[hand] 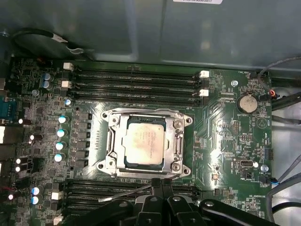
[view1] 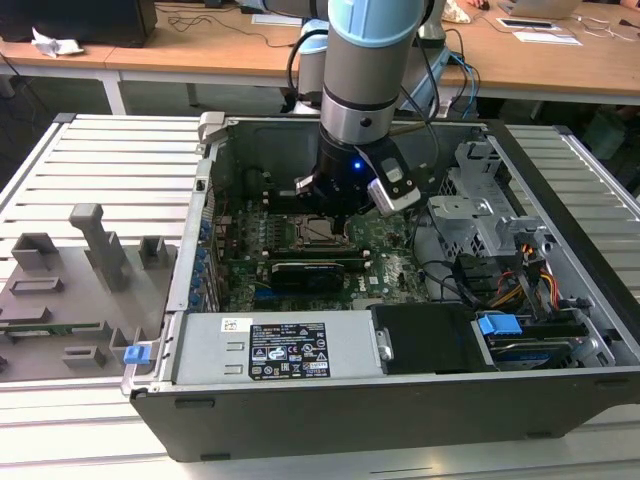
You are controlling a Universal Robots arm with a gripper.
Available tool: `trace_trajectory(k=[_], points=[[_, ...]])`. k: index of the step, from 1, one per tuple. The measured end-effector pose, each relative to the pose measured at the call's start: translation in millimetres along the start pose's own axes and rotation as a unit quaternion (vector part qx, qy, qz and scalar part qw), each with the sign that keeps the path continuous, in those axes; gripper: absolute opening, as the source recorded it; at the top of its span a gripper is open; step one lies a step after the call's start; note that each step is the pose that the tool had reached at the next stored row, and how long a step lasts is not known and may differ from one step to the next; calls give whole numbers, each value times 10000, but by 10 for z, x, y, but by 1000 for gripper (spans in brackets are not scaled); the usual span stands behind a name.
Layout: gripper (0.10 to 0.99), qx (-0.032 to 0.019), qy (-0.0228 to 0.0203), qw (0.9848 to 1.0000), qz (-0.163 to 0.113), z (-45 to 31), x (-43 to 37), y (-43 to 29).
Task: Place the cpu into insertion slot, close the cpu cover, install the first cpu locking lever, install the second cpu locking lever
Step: 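Install the second cpu locking lever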
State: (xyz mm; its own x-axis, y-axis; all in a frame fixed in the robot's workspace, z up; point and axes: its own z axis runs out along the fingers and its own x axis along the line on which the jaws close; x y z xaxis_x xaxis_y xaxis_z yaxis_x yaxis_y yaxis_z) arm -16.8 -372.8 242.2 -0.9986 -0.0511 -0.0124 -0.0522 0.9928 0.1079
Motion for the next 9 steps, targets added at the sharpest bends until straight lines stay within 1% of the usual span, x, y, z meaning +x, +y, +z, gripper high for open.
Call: trace_trajectory(k=[2, 3, 5, 6, 7, 9], points=[[106, 0, 0, 10000, 0, -2, 1, -22], [106, -11, -1, 10000, 0, 3, 34, -38], [106, -35, -2, 10000, -1, 20, 172, -56], [106, -39, -2, 10000, 0, 22, 214, -57], [106, -45, -3, 10000, 1, 25, 249, -56], [106, -46, -2, 10000, 0, 40, 278, -56]])
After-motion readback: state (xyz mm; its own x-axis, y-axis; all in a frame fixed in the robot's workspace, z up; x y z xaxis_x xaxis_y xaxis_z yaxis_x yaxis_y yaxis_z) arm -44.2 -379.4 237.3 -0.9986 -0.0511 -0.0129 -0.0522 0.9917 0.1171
